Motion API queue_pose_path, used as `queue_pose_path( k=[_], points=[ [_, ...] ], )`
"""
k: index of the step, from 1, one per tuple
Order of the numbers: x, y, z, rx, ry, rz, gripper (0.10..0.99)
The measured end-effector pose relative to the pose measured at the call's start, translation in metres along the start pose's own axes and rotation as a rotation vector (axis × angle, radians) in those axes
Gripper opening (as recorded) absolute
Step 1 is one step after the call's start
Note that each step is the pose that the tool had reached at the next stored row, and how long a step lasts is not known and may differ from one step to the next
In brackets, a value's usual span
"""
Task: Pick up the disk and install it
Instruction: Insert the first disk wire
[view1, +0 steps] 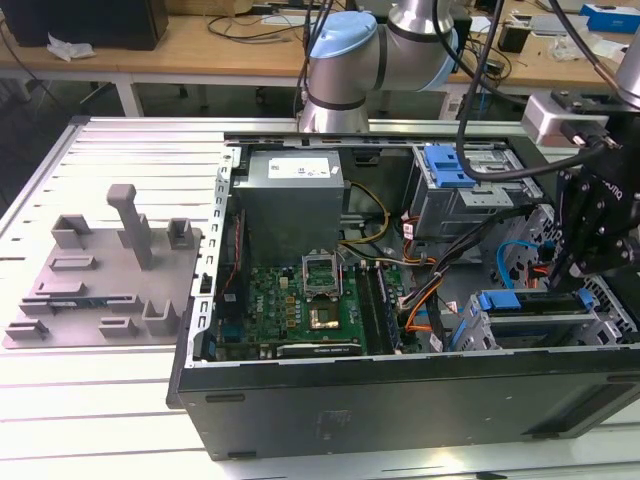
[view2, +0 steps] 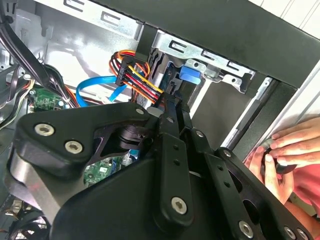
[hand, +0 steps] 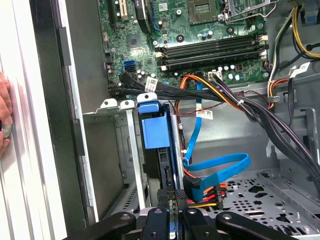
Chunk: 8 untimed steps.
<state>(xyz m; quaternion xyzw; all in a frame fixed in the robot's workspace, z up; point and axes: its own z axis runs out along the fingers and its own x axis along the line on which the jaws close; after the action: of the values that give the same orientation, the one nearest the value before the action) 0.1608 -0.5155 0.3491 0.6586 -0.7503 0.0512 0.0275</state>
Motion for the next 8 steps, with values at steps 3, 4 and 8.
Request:
queue_pose_path(
  k=[3, 4, 8],
  points=[
    [-0.0001, 0.0, 0.0008, 0.0, 0.0001, 0.0, 0.165],
    [-0.0001, 0.0, 0.001, 0.0, -0.0001, 0.0, 0.165],
    [-0.0002, 0.0001, 0.002, 0.0, 0.0, 0.0, 0.165]
  ],
)
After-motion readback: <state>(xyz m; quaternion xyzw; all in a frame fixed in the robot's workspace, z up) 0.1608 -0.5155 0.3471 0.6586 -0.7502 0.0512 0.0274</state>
